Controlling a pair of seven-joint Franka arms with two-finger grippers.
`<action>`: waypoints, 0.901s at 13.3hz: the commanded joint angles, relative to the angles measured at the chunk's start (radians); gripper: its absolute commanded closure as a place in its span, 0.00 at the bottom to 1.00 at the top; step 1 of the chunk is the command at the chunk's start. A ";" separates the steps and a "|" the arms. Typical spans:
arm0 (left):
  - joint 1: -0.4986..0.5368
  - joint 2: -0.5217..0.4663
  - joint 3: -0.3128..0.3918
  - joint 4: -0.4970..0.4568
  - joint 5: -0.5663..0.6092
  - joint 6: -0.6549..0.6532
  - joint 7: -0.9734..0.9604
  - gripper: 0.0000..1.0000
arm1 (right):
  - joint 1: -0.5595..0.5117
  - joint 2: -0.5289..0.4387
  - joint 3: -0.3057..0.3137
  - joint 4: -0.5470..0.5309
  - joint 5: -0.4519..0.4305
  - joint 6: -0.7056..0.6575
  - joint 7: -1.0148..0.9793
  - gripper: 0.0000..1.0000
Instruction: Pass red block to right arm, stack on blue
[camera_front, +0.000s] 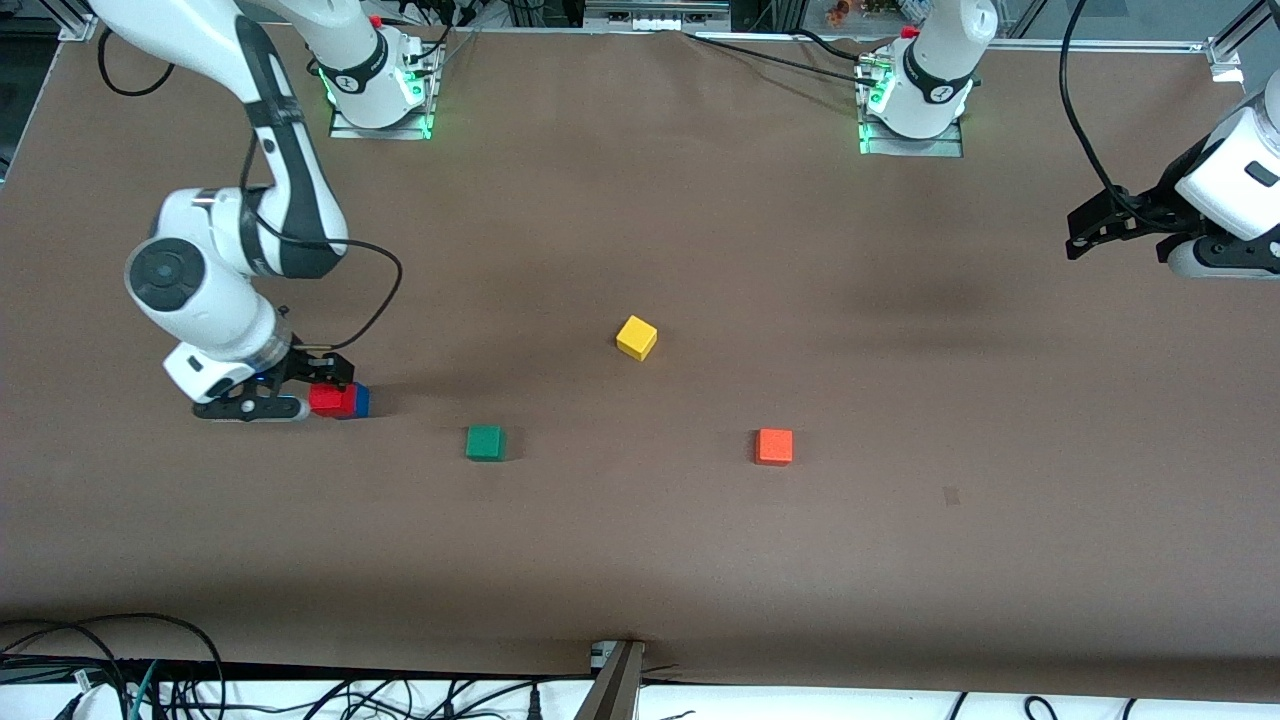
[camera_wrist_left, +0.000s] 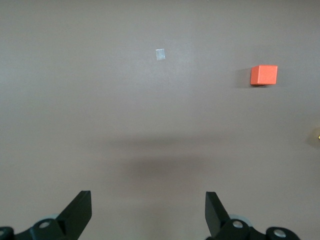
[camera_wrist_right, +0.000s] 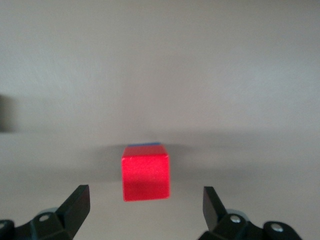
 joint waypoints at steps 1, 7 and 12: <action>0.004 0.008 -0.004 0.027 -0.015 -0.022 0.000 0.00 | -0.042 -0.101 0.008 0.012 0.004 -0.112 0.010 0.00; 0.002 0.008 -0.004 0.027 -0.015 -0.022 0.002 0.00 | -0.335 -0.319 0.265 0.106 0.029 -0.546 0.017 0.00; 0.001 0.008 -0.004 0.027 -0.015 -0.023 0.004 0.00 | -0.352 -0.312 0.258 0.330 0.020 -0.834 -0.013 0.00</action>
